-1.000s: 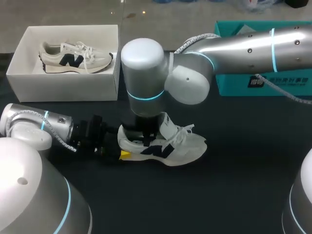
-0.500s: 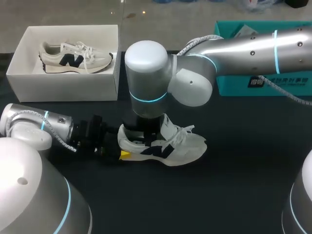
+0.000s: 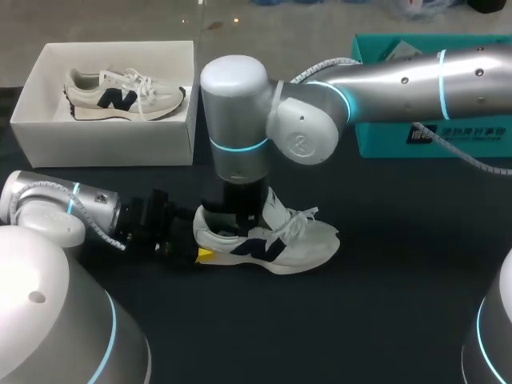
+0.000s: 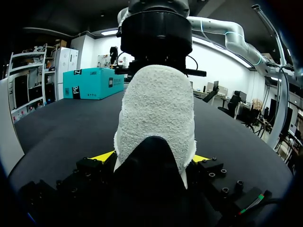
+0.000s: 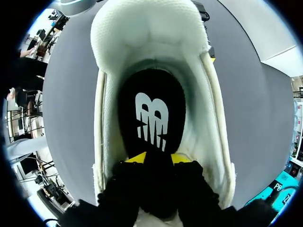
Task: Take the shoe out of the shoebox, open the shoe tongue, remove and reinsert the insole, then place the shoe into the shoebox
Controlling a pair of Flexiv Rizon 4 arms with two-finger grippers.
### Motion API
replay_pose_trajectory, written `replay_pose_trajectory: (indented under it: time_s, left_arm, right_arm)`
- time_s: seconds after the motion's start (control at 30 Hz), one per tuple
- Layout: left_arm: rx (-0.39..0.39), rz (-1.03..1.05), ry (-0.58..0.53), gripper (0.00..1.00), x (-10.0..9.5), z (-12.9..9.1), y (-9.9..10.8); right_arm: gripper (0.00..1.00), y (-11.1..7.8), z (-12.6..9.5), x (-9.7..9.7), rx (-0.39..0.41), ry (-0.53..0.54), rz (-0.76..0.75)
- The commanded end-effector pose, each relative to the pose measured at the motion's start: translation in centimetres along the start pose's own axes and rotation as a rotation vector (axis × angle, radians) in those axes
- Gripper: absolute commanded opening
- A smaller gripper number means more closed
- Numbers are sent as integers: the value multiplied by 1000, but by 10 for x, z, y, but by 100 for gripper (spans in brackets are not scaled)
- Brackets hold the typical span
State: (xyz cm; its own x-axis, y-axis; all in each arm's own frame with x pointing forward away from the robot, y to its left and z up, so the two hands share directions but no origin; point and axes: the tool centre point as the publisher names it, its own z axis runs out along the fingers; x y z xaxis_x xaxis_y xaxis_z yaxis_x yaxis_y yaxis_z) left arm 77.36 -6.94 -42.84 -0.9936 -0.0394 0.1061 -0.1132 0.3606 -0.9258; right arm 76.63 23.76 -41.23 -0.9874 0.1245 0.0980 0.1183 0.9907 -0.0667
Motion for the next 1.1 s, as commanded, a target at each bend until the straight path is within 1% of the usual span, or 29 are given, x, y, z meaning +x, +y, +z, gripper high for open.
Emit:
replay_pose_trajectory:
  time_s: [0.03,0.13,0.23,0.37,0.53,0.73,0.93,1.0,1.1]
  left_arm:
    - [-2,-3,0,0,-3,0,2]
    - [-2,-3,0,0,-3,0,2]
    - [-2,-3,0,0,-3,0,2]
    - [-2,-3,0,0,-3,0,2]
    - [-2,-3,0,0,-3,0,2]
    - [-2,-3,0,0,-3,0,2]
    - [-2,-3,0,0,-3,0,2]
    - [-2,-3,0,0,-3,0,2]
    - [-2,-3,0,0,-3,0,2]
  right_arm:
    - [0,0,39,7,7,16,-4]
    - [0,-3,35,7,-6,25,1]
    - [0,-4,25,9,-37,34,3]
    - [0,-8,4,8,-78,35,-14]
    - [0,-12,-28,5,-113,-13,-37]
    - [0,-16,-55,4,-149,-58,-52]
    - [0,-17,-72,4,-197,-87,-57]
    - [0,-16,-73,3,-202,-94,-59]
    - [0,-13,-73,1,-231,-92,-56]
